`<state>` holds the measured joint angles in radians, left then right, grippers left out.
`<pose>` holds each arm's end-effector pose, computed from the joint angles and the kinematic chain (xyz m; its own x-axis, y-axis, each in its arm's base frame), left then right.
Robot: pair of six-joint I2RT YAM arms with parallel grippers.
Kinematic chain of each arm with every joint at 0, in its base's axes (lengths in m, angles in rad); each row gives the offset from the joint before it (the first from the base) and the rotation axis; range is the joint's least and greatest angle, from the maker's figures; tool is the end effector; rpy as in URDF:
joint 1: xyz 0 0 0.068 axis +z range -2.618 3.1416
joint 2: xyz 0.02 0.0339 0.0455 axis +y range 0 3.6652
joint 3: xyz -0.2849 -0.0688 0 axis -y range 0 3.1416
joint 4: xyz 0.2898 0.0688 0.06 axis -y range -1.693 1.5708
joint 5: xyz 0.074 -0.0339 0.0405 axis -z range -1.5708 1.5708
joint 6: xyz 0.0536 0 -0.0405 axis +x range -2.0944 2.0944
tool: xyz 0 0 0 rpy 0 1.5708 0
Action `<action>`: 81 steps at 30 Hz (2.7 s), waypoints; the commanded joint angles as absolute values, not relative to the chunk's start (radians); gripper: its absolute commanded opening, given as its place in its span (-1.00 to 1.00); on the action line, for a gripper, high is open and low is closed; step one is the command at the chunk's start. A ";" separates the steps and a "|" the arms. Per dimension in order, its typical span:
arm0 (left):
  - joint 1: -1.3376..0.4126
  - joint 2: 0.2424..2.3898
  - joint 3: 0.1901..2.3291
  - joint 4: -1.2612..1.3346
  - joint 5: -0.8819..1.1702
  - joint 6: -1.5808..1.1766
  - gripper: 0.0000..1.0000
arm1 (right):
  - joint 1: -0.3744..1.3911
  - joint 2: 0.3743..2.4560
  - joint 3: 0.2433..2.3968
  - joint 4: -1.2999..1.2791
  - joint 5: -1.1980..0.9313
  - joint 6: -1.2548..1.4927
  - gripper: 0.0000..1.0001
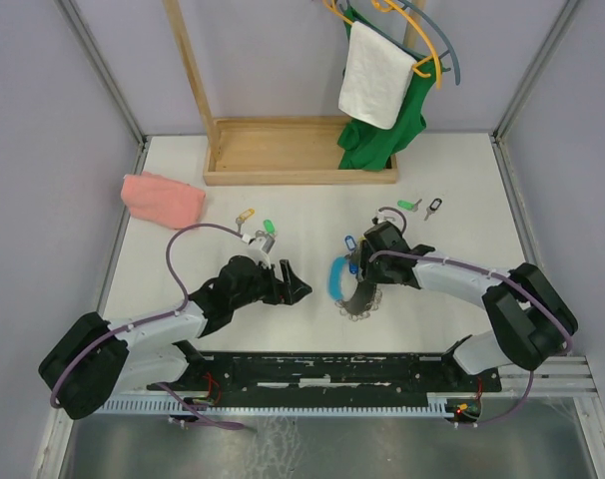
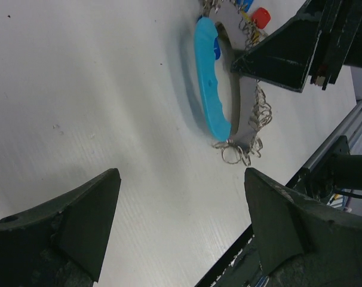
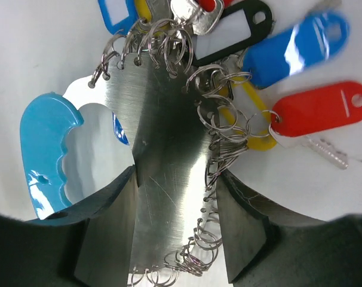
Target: Put the keys on the keyring
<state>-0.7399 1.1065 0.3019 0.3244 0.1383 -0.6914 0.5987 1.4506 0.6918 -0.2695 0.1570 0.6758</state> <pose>0.1791 -0.1736 0.1423 -0.7462 -0.1739 -0.6426 0.3665 0.6986 -0.6146 0.2550 0.1638 0.1318 -0.8584 0.1623 -0.4866 0.0603 0.9740 0.2185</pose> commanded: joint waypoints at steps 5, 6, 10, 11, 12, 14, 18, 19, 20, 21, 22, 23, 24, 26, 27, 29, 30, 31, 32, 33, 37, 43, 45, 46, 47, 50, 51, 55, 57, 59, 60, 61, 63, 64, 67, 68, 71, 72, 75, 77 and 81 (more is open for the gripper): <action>-0.746 1.123 0.329 0.488 0.082 -0.764 0.78 | 0.682 1.423 0.729 -0.119 0.083 0.697 -0.16; -0.745 1.133 0.332 0.514 0.090 -0.771 0.76 | 0.689 1.416 0.728 -0.110 0.084 0.694 -0.16; -0.743 1.209 0.361 0.564 0.115 -0.793 0.69 | 0.711 1.395 0.717 -0.075 0.085 0.689 -0.14; -0.744 1.241 0.367 0.579 0.134 -0.802 0.66 | 0.718 1.391 0.712 -0.067 0.086 0.687 -0.14; -0.744 1.257 0.371 0.604 0.146 -0.813 0.65 | 0.720 1.389 0.708 -0.057 0.086 0.689 -0.14; -0.744 1.316 0.375 0.667 0.186 -0.839 0.61 | 0.725 1.385 0.702 -0.042 0.081 0.688 -0.13; -0.744 1.401 0.399 0.734 0.226 -0.862 0.43 | 0.734 1.377 0.682 0.006 0.065 0.690 -0.11; -0.745 1.418 0.404 0.744 0.234 -0.866 0.38 | 0.736 1.376 0.679 0.015 0.064 0.690 -0.11; -0.744 1.429 0.409 0.751 0.240 -0.867 0.34 | 0.738 1.375 0.678 0.020 0.061 0.688 -0.11; -0.744 1.434 0.414 0.756 0.245 -0.866 0.27 | 0.740 1.374 0.675 0.026 0.059 0.687 -0.10; -0.744 1.437 0.417 0.758 0.247 -0.861 0.16 | 0.740 1.370 0.673 0.032 0.057 0.686 -0.09; -0.744 1.437 0.420 0.759 0.247 -0.853 0.08 | 0.740 1.365 0.669 0.039 0.058 0.684 -0.08; -0.744 1.434 0.420 0.757 0.244 -0.848 -0.01 | 0.740 1.361 0.664 0.049 0.058 0.684 -0.07; -0.744 1.428 0.422 0.754 0.246 -0.833 -0.21 | 0.740 1.351 0.646 0.079 0.054 0.683 -0.02; -0.744 1.425 0.425 0.747 0.247 -0.821 -0.36 | 0.741 1.346 0.639 0.093 0.053 0.684 -0.01; -0.744 1.410 0.433 0.704 0.236 -0.787 -0.67 | 0.739 1.336 0.619 0.126 0.048 0.682 0.05; -0.744 1.397 0.439 0.672 0.228 -0.762 -0.79 | 0.739 1.329 0.608 0.145 0.046 0.681 0.10; -0.741 1.381 0.449 0.636 0.219 -0.736 -0.87 | 0.740 1.320 0.599 0.162 0.043 0.679 0.18; -0.742 1.363 0.459 0.587 0.212 -0.700 -0.91 | 0.740 1.307 0.591 0.175 0.038 0.672 0.24; -0.742 1.342 0.479 0.528 0.207 -0.657 -0.94 | 0.740 1.290 0.586 0.185 0.033 0.664 0.32; -0.742 1.259 0.603 0.257 0.204 -0.472 -0.95 | 0.740 1.203 0.567 0.193 0.035 0.613 0.53; -0.743 1.170 0.804 -0.125 0.147 -0.245 -0.95 | 0.740 1.057 0.537 0.212 0.022 0.479 0.59; -0.744 1.134 0.854 -0.205 0.161 -0.183 -0.95 | 0.740 1.010 0.523 0.230 0.006 0.434 0.61; -0.744 1.115 0.879 -0.236 0.170 -0.153 -0.95 | 0.740 0.991 0.517 0.241 -0.003 0.414 0.62; -0.744 1.099 0.905 -0.272 0.170 -0.128 -0.95 | 0.739 0.972 0.514 0.248 -0.005 0.403 0.64; -0.745 1.056 0.980 -0.381 0.173 -0.034 -0.95 | 0.740 0.934 0.509 0.260 0.009 0.369 0.70; -0.744 1.044 1.005 -0.413 0.172 -0.006 -0.95 | 0.740 0.927 0.499 0.272 0.001 0.340 0.70; -0.745 1.041 1.138 -0.550 0.162 0.108 -0.95 | 0.740 0.892 0.442 0.381 -0.086 0.161 0.72; -0.744 1.060 1.200 -0.619 0.147 0.150 -0.95 | 0.739 0.879 0.413 0.449 -0.112 0.118 0.74; -0.745 1.083 1.257 -0.680 0.134 0.186 -0.95 | 0.739 0.876 0.398 0.481 -0.167 0.055 0.80; -0.744 1.094 1.283 -0.708 0.140 0.209 -0.95 | 0.739 0.881 0.401 0.480 -0.206 0.027 0.78; -0.745 1.106 1.308 -0.745 0.152 0.232 -0.95 | 0.739 0.889 0.405 0.480 -0.231 0.000 0.75; -0.745 1.129 1.362 -0.798 0.164 0.270 -0.95 | 0.742 0.917 0.416 0.478 -0.272 -0.049 0.72; -0.746 1.143 1.390 -0.829 0.167 0.287 -0.95 | 0.742 0.930 0.418 0.493 -0.288 -0.068 0.72; -0.747 1.184 1.474 -0.912 0.163 0.318 -0.95 | 0.743 0.979 0.358 0.696 -0.324 -0.075 0.68; -0.751 1.197 1.494 -0.934 0.156 0.321 -0.95 | 0.745 1.002 0.334 0.797 -0.325 -0.065 0.65; -0.761 1.221 1.537 -0.968 0.155 0.314 -0.95 | 0.753 1.066 0.317 0.959 -0.328 -0.070 0.50; -0.763 1.227 1.554 -0.975 0.153 0.308 -0.95 | 0.759 1.083 0.314 0.999 -0.328 -0.079 0.44; -0.767 1.246 1.595 -1.003 0.132 0.288 -0.95 | 0.782 1.122 0.312 1.052 -0.322 -0.111 0.31; -0.771 1.261 1.625 -1.023 0.121 0.276 -0.95 | 0.803 1.134 0.317 1.055 -0.308 -0.143 0.23; -0.778 1.277 1.654 -1.035 0.130 0.244 -0.94 | 0.838 1.160 0.329 1.059 -0.278 -0.187 0.07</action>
<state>-0.7681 1.2739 1.5806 -1.0523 0.1322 0.2527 0.8074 1.1412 0.3099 0.9382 -0.2924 -0.1253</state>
